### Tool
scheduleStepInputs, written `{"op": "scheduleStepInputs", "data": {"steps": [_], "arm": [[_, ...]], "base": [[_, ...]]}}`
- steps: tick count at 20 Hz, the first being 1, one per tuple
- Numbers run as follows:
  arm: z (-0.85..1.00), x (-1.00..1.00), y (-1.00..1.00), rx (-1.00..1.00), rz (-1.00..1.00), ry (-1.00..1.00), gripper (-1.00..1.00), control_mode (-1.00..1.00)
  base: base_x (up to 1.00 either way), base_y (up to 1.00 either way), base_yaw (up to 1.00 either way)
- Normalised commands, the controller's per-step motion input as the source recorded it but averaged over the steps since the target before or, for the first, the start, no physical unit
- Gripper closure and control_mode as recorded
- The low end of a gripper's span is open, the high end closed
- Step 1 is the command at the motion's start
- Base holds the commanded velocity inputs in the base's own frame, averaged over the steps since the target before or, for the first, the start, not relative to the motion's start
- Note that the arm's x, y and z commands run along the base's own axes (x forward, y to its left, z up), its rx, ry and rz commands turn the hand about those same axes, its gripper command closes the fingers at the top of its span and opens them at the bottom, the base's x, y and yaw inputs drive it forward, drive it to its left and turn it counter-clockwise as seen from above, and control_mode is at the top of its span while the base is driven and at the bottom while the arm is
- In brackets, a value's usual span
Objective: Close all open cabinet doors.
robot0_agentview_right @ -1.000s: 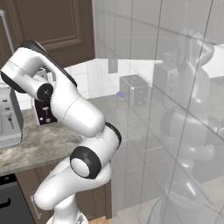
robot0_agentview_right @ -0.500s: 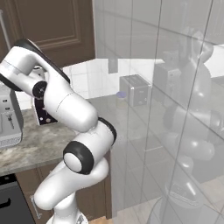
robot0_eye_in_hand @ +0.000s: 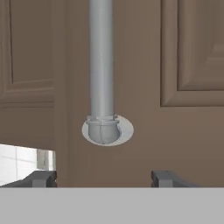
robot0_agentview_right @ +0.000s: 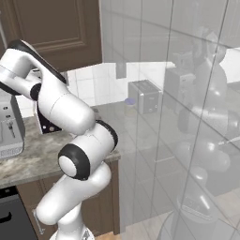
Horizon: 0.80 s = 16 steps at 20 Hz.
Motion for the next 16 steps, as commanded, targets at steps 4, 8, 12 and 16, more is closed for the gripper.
{"op": "scheduleStepInputs", "data": {"steps": [4, 8, 12, 16], "arm": [[0.00, 0.36, 0.06, 0.00, -0.03, 0.00, -1.00, -1.00], [0.00, 0.32, 0.04, 0.00, -0.03, 0.00, -1.00, -1.00], [0.00, 0.30, 0.03, 0.00, -0.04, 0.00, -1.00, -1.00], [0.00, 0.20, 0.00, 0.00, -0.01, 0.00, -1.00, -1.00]], "base": [[0.00, 0.00, 0.00], [0.00, 0.00, 0.00], [0.00, 0.00, 0.00], [0.00, 0.00, 0.00]]}}
